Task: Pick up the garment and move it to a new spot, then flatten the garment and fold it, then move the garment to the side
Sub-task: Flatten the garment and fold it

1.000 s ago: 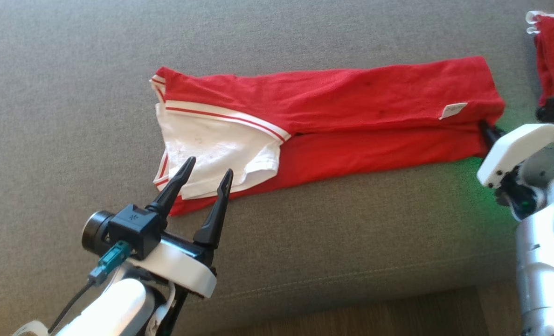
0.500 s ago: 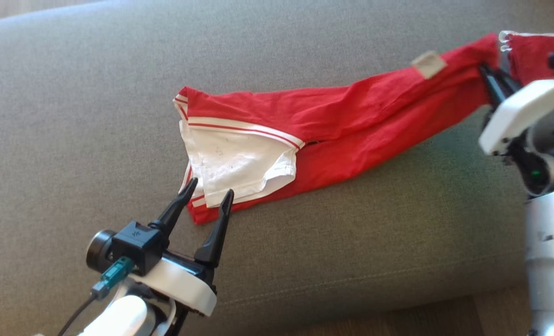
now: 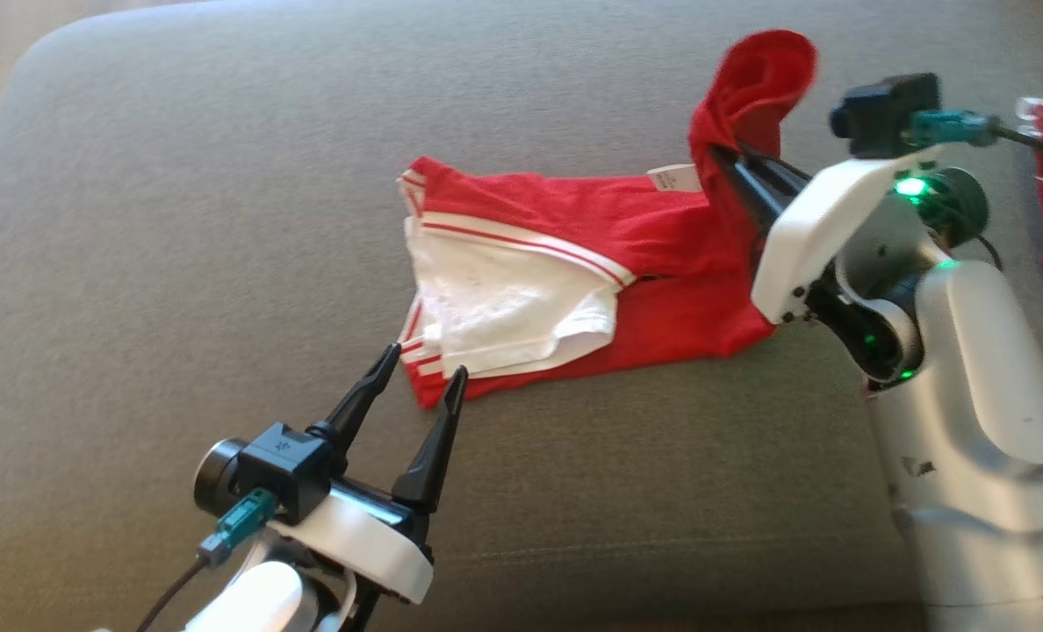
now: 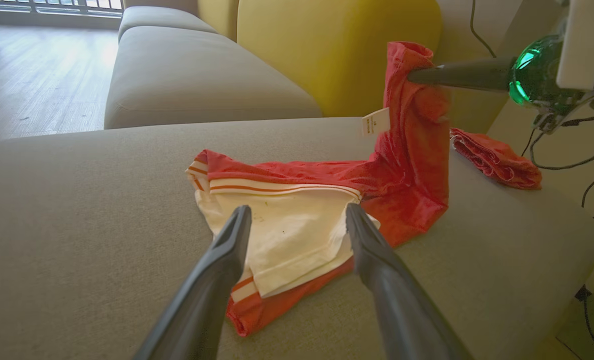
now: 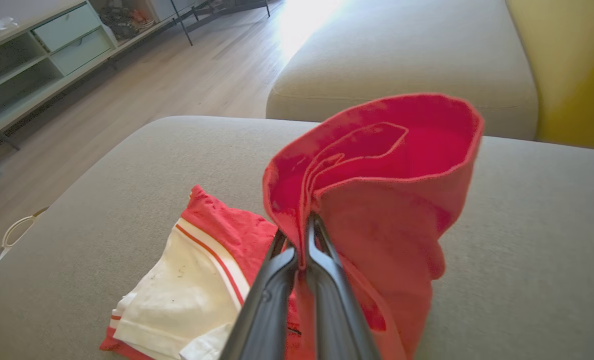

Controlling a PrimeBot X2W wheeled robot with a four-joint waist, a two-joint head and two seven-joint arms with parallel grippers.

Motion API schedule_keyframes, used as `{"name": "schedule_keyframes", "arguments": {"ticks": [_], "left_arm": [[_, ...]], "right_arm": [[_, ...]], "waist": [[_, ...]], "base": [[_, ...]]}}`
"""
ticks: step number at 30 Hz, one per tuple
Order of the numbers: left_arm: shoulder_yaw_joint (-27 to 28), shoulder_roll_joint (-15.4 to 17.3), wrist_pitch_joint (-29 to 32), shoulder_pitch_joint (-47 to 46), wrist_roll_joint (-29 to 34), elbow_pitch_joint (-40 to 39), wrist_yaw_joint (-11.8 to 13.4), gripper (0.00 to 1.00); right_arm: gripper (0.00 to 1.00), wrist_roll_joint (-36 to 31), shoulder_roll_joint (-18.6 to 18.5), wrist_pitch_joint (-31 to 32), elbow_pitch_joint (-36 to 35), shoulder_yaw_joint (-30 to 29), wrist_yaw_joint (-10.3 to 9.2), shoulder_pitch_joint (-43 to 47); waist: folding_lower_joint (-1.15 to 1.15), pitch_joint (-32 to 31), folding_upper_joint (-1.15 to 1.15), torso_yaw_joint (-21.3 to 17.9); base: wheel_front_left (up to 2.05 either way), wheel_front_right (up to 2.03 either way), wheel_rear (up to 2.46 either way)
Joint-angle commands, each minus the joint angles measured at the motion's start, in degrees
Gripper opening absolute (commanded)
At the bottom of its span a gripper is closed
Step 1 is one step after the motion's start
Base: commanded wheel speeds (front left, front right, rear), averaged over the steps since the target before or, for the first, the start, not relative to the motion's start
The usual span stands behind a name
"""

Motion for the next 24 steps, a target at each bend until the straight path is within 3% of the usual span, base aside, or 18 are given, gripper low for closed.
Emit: {"name": "schedule_keyframes", "arguments": {"ticks": [1, 10, 24], "left_arm": [[2.24, 0.19, -0.71, -1.38, 0.92, -1.09, -0.33, 1.0], [2.82, -2.15, -0.71, -0.95, 1.72, 0.36, -1.95, 1.0], [3.65, -4.64, -0.71, -1.54, 3.49, 1.68, -4.63, 1.0]], "right_arm": [[0.0, 0.78, 1.05, 0.11, -1.45, 2.1, -0.02, -3.22], [0.0, 7.34, 1.12, -2.08, 2.7, 10.67, -0.02, -5.1], [0.0, 15.31, 1.13, -9.79, 16.27, 18.1, -0.02, -9.91]], "waist": [[0.0, 0.46, 0.0, 2.39], [0.0, 1.26, 0.0, 8.06], [0.0, 3.26, 0.0, 12.1]], "base": [[0.0, 0.0, 0.0], [0.0, 0.0, 0.0], [0.0, 0.0, 0.0]]}}
